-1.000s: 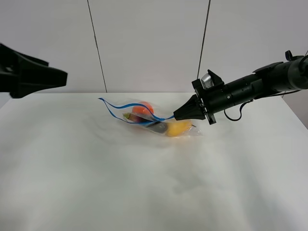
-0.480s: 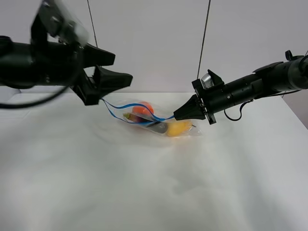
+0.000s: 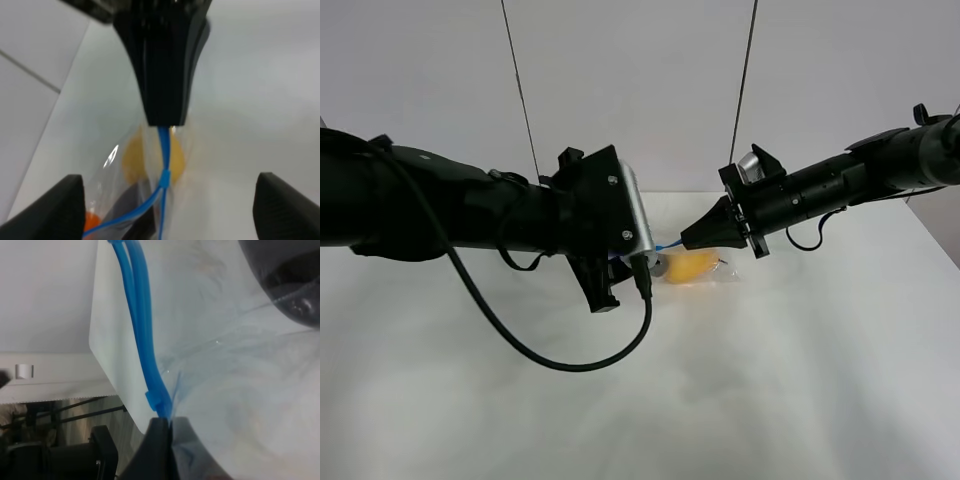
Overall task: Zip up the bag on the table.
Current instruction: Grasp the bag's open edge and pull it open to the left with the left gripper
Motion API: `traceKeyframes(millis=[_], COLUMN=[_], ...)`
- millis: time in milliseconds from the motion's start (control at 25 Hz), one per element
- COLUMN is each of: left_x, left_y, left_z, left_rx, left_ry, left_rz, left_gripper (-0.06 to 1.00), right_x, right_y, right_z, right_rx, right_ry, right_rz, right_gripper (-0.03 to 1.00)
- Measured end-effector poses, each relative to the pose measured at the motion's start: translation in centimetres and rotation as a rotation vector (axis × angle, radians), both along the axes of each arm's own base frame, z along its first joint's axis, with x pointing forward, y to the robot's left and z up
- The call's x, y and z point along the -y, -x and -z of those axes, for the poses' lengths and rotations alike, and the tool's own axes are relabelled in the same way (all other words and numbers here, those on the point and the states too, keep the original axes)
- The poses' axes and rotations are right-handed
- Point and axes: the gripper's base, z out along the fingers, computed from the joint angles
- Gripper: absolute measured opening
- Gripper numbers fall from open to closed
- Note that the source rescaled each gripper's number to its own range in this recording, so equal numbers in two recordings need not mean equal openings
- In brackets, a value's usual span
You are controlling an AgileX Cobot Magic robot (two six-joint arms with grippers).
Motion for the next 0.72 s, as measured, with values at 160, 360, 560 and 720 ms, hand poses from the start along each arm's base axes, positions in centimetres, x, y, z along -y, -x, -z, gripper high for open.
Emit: traceKeyframes(millis=[160, 360, 560, 720], left_x=[0.9, 1.4, 1.7, 2.0], left_y=[-0.8, -1.7, -2.1, -2.0], left_z=[1.3, 3.1, 3.1, 3.0], left_rx=[-0.006, -0.02, -0.016, -0.029], left_ry=[-0.04, -0.09, -0.087, -0.067], left_rz=[-0.011, -0.04, -0.043, -0.016], left_gripper=[0.91, 0.91, 0.79, 0.72], right_x=[0.0, 0.0, 0.0, 0.0], right_y=[0.0, 0.0, 0.0, 0.0], right_z=[0.0, 0.0, 0.0, 0.0], right_rx=[0.001, 0.001, 0.001, 0.001], right_ry=[0.0, 0.001, 0.003, 0.003], right_rz=[0.0, -0.001, -0.002, -0.002], right_gripper=[0.0, 0.0, 0.0, 0.0])
